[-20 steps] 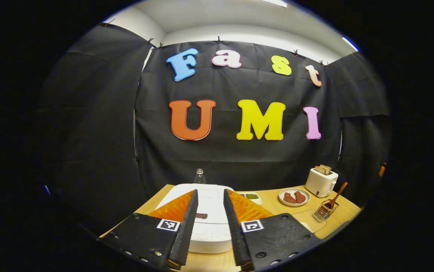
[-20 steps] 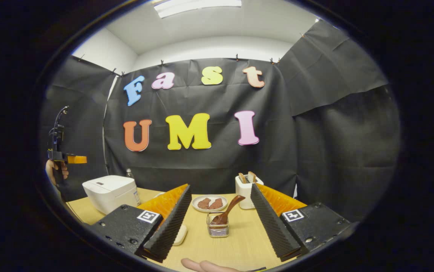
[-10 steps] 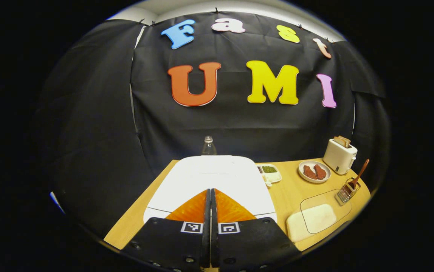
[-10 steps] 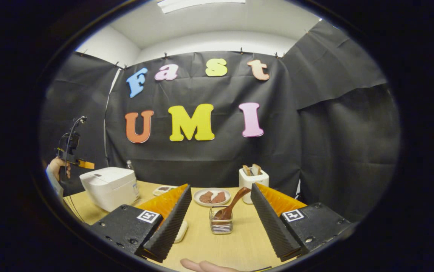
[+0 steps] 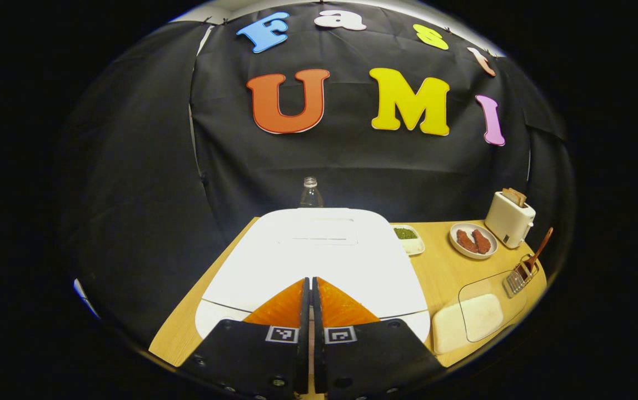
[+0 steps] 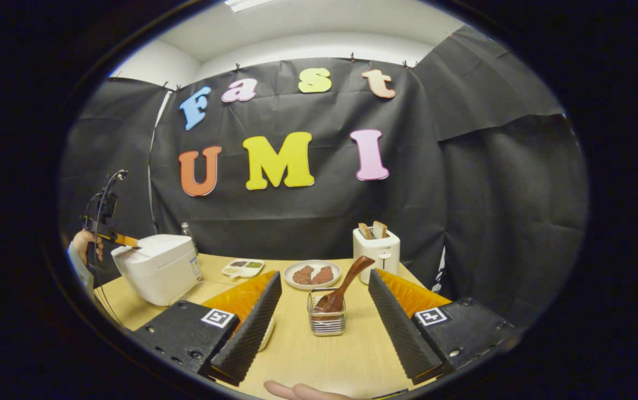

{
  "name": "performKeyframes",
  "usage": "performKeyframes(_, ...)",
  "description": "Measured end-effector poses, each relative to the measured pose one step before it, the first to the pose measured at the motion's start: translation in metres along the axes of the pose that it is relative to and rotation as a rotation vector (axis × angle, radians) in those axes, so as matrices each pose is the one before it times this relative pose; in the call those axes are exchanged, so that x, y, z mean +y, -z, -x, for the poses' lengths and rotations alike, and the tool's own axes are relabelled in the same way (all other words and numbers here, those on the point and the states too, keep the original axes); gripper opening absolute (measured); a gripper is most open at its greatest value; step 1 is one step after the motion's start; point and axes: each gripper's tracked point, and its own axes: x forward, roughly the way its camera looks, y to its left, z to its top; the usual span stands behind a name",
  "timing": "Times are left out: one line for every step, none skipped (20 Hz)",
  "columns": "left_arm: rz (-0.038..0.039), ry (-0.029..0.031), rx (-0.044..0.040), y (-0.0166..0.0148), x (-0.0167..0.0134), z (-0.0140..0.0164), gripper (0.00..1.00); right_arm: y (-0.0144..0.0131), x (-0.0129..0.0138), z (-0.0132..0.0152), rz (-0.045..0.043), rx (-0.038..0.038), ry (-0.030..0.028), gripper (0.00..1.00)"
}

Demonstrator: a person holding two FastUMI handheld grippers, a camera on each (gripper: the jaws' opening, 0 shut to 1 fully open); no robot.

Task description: Close the left gripper, press the button to open the rice cooker; take a wooden spoon from the chopstick holder with the right hand, scoop a spoonful of rice and pour it into the rice cooker, then put the wooden spoon back into the chopstick holder.

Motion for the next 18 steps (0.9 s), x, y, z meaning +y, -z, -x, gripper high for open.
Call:
performKeyframes(0.00476, -0.00465, 0.00273, -0.00054, 0.00021, -0.00065, 0.02, -0.00041, 0.00064, 0.00012, -0.00222, -0.00075, -0.00161, 0.96)
performKeyframes(0.01200, 0.00254, 0.00549, -0.00134, 0.00027, 0.00115, 0.01, 0.00026, 0.00135, 0.00024, -0.00058, -0.00053, -0.00484, 1.00)
performKeyframes(0.01705, 0.00460, 0.02434, 0.00408, -0.00065, -0.00142, 0.01, 0.00032, 0.00132, 0.00004, 0.00453, 0.00047, -0.00431, 1.00)
performKeyframes(0.01552, 0.00221, 0.02270, 0.00482, -0.00043, 0.00047, 0.01, -0.00010, -0.00002, 0.00216, 0.00538, -0.00077, -0.00065, 0.96)
performKeyframes(0.01444, 0.00125, 0.00329, -0.00057, -0.00001, 0.00131, 0.02, -0.00155, -0.00020, 0.00270, 0.00544, -0.00373, 0.00033, 1.00)
performKeyframes(0.02964, -0.00087, 0.01297, 0.00104, 0.00048, 0.00593, 0.02, -0.00157, 0.00038, 0.00173, 0.00545, -0.00547, 0.00104, 0.96)
performKeyframes(0.01989, -0.00457, 0.00263, -0.00140, -0.00128, -0.00549, 0.00, -0.00181, -0.00043, 0.00268, 0.00448, -0.00631, 0.00209, 0.96)
performKeyframes(0.00286, -0.00359, 0.00132, 0.00188, 0.00045, 0.00029, 0.00, -0.00113, -0.00042, 0.00113, 0.00271, -0.00504, 0.00088, 1.00)
performKeyframes(0.00695, -0.00592, 0.00016, -0.00031, -0.00049, 0.00046, 0.00, -0.00162, 0.00102, 0.00220, 0.00096, 0.00028, 0.00067, 1.00)
performKeyframes(0.00592, -0.00784, 0.00023, 0.00161, 0.00003, 0.00013, 0.00, 0.00139, 0.00028, 0.00246, -0.00024, 0.00143, -0.00058, 1.00)
performKeyframes(0.00090, -0.00728, -0.00348, -0.00031, -0.00070, 0.00084, 0.00, -0.00080, 0.00027, 0.00245, 0.00027, -0.00031, -0.00181, 1.00)
performKeyframes(-0.00431, -0.00721, 0.00104, 0.00061, 0.00128, -0.00037, 0.00, -0.00058, -0.00038, 0.00366, 0.00182, -0.00123, 0.00020, 0.96)
performKeyframes(-0.00124, -0.00512, 0.00047, -0.00061, 0.00000, 0.00374, 0.00, -0.00110, -0.00120, 0.00328, 0.00360, -0.00159, 0.00208, 1.00)
performKeyframes(-0.00780, 0.00109, -0.01938, -0.00399, -0.00300, 0.00491, 0.00, -0.00034, -0.00183, 0.00290, 0.00164, -0.00270, 0.00318, 0.96)
performKeyframes(-0.00336, -0.00469, -0.03371, -0.00722, -0.00083, 0.00385, 0.00, -0.00075, -0.00257, 0.00319, 0.00051, 0.00003, 0.00405, 1.00)
performKeyframes(-0.00370, -0.00491, -0.04484, -0.01108, -0.00044, 0.00869, 0.00, 0.00100, -0.00167, 0.00379, 0.00040, -0.00147, 0.00297, 1.00)
performKeyframes(-0.00549, -0.00365, -0.03864, -0.00940, -0.00029, 0.00934, 0.00, -0.00043, -0.00219, 0.00313, -0.00056, -0.00010, 0.00426, 1.00)
performKeyframes(-0.00436, 0.00864, -0.03428, -0.00901, -0.00252, 0.01153, 0.01, 0.00004, -0.00262, 0.00377, -0.00131, -0.00076, 0.00369, 1.00)
